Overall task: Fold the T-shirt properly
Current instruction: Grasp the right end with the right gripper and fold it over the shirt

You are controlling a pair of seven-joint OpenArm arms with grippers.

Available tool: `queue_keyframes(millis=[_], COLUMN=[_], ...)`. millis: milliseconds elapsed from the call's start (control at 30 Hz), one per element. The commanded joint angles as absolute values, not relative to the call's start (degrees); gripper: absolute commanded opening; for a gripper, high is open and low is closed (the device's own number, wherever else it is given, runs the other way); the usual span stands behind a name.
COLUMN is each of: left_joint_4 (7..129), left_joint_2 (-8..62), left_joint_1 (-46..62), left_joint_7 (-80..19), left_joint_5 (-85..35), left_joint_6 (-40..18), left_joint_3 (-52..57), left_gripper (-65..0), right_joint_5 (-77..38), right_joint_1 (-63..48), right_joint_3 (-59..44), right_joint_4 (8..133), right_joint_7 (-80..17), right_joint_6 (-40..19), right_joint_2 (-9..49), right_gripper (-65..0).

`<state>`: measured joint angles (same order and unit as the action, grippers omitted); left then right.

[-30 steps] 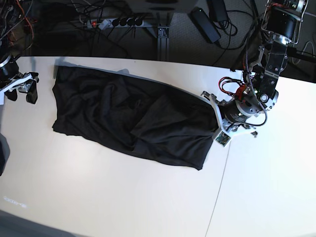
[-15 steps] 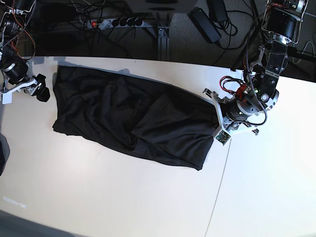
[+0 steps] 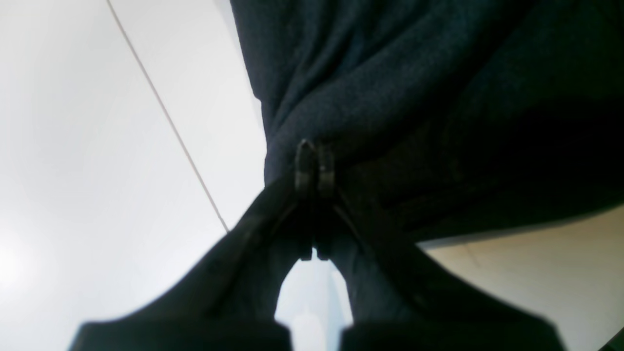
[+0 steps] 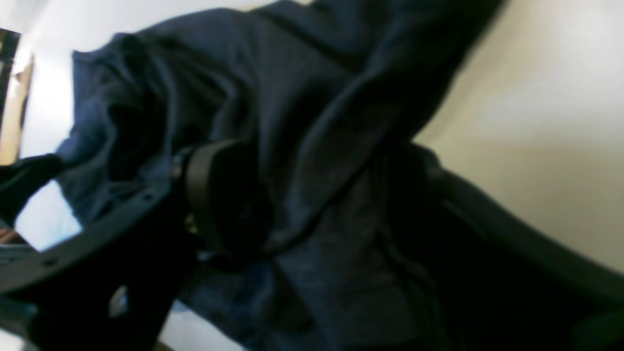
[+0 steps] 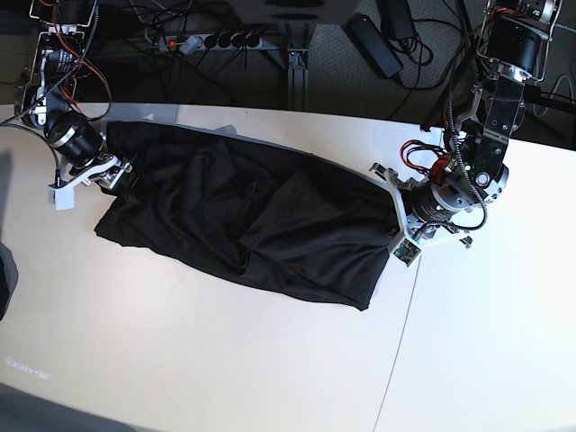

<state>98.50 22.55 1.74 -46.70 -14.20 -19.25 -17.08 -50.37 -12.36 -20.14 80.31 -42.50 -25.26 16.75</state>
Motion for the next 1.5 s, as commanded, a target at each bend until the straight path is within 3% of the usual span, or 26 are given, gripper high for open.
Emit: queue_keyframes(millis=[0, 100, 133, 233, 267, 433, 633, 733, 867, 1067, 1467], left_joint_4=[99.42, 99.42, 99.42, 99.53, 99.85, 104.16, 105.47, 105.47, 105.47, 105.47, 105.45], left_joint_2=[22.9, 22.9, 22.9, 22.9, 22.9, 22.87, 22.9, 22.87, 22.9, 23.29, 23.83], left_joint_1=[0.82, 0.82, 0.82, 0.8, 0.8, 0.82, 1.04, 1.45, 2.85, 4.23, 6.9], left_joint_7=[-45.95, -45.93, -45.93, -45.89, -45.89, -46.22, -48.4, -49.19, -49.1, -49.12, -49.15], left_joint_5=[-14.37, -14.37, -14.37, -14.37, -14.37, -20.01, -26.24, -26.83, -26.79, -26.74, -28.49], left_joint_6=[-18.63, -18.63, -18.63, -18.63, -18.63, -18.63, -19.11, -19.11, -19.29, -20.12, -20.29], left_joint_3=[-16.8, -16.8, -16.8, -16.73, -16.4, -11.29, -6.24, -5.98, -5.98, -5.98, -5.98], left_gripper=[-65.0, -65.0, -65.0, -65.0, -65.0, -65.0, -65.0, -65.0, -65.0, -65.0, -65.0], right_joint_5=[-47.99, -47.68, -46.44, -41.45, -39.94, -32.14, -28.42, -28.91, -37.56, -40.25, -31.66], right_joint_1=[-12.88, -12.88, -12.88, -12.86, -12.82, -10.15, -6.22, -4.29, 1.3, 6.17, 6.33], right_joint_3=[-19.2, -18.39, -18.37, -18.41, -18.41, -20.67, -23.79, -23.75, -23.7, -18.65, 8.43], right_joint_4=[80.03, 80.03, 80.03, 80.03, 80.03, 80.03, 80.01, 80.03, 80.75, 86.7, 103.39], right_joint_7=[-46.74, -46.02, -44.75, -39.09, -37.43, -34.06, -34.33, -34.61, -42.46, -44.03, -43.66], right_joint_6=[-27.03, -27.03, -27.03, -27.03, -27.03, -27.0, -26.98, -27.0, -27.03, -27.03, -26.83], right_joint_2=[16.36, 15.99, 16.01, 16.14, 16.34, 18.7, 27.18, 32.16, 36.25, 36.38, 33.08], right_gripper=[-20.5, -21.3, -26.4, -60.0, -65.0, -65.0, -65.0, -65.0, -65.0, -65.0, -65.0])
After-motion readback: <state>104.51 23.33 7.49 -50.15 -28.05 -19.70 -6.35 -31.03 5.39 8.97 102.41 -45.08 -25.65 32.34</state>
